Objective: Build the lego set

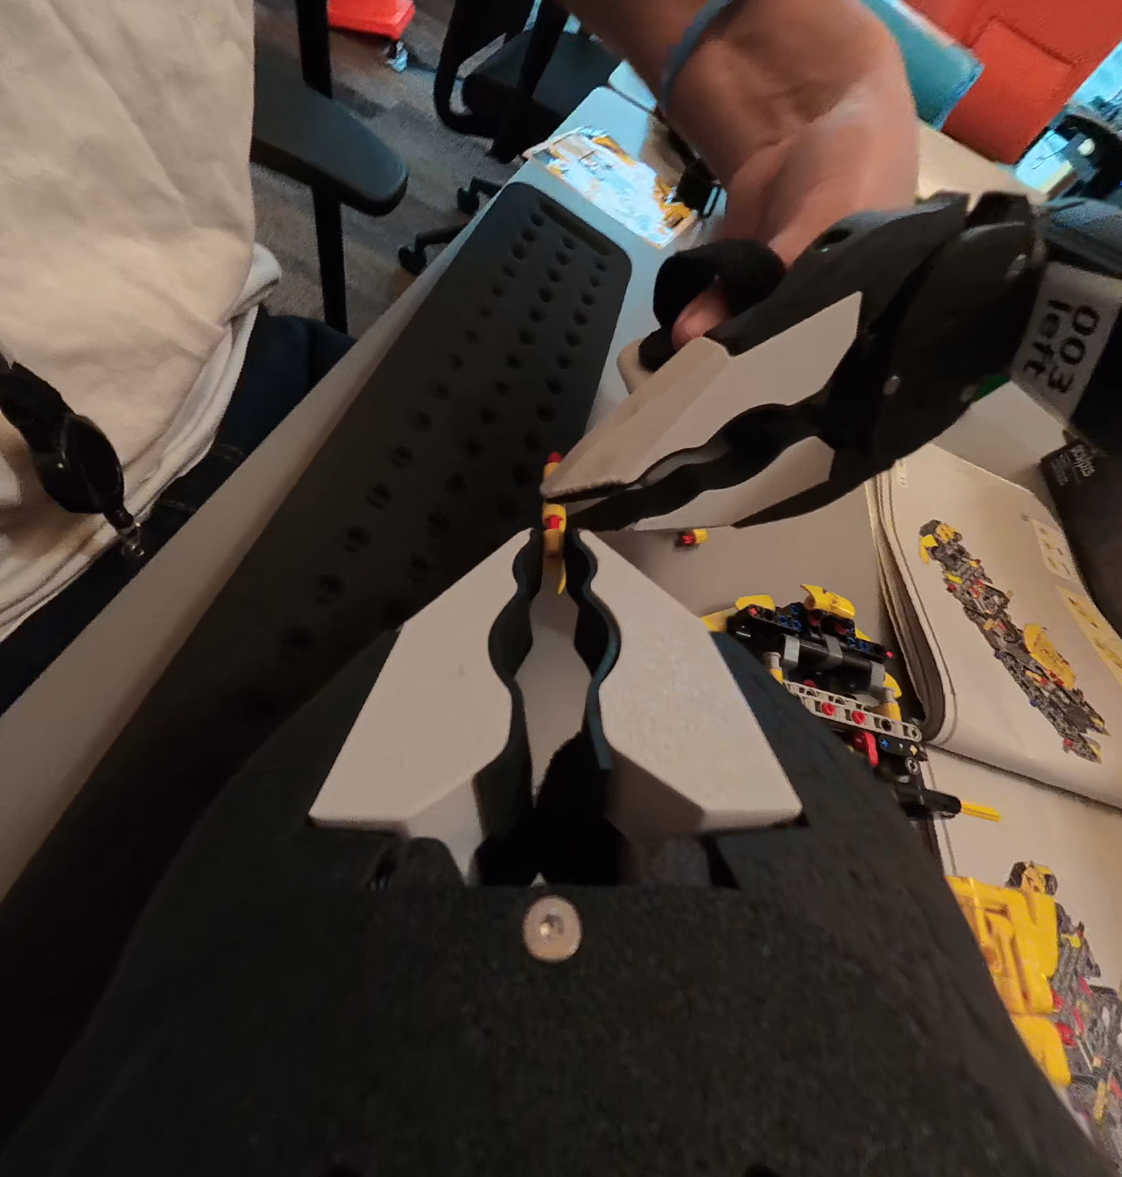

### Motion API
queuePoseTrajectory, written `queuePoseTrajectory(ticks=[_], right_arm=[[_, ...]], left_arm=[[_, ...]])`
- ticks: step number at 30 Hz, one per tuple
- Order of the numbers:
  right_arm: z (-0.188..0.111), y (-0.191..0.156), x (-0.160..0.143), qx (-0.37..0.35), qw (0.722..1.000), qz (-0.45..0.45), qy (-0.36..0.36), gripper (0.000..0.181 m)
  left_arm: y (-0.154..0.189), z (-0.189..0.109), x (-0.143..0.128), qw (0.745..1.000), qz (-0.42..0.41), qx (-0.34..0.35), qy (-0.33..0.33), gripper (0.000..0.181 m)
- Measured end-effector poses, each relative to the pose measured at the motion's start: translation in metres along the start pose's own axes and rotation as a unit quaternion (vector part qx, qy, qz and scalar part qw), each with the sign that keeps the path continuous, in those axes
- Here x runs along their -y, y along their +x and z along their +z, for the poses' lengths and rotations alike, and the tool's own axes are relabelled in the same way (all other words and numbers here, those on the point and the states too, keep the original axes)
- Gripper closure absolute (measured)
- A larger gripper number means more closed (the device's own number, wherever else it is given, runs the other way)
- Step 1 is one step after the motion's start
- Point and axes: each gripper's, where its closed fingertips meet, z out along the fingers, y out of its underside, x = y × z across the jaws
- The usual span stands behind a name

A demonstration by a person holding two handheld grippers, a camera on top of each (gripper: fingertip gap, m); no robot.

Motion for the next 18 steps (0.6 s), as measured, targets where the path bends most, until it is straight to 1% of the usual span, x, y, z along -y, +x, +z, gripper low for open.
queuePoseTrajectory(ticks=[2, 7, 12, 18], right_arm=[[0.001, 0.001, -0.002, 0.006, 1.000, -0.004, -0.007, 0.175], [0.002, -0.006, -0.002, 0.042, 0.999, 0.021, 0.018, 0.175], [0.006, -0.013, -0.012, 0.073, 0.996, -0.014, -0.055, 0.175], [0.005, -0.011, -0.024, 0.059, 0.991, -0.046, -0.113, 0.174]], left_arm=[[-0.002, 0.001, 0.000, 1.000, -0.002, 0.003, -0.010, 0.169], [-0.002, 0.006, -0.004, 0.999, 0.013, -0.004, -0.042, 0.169], [-0.008, 0.017, -0.008, 0.996, 0.016, -0.002, -0.083, 0.172], [-0.019, 0.019, -0.006, 0.996, 0.019, 0.012, -0.083, 0.172]])
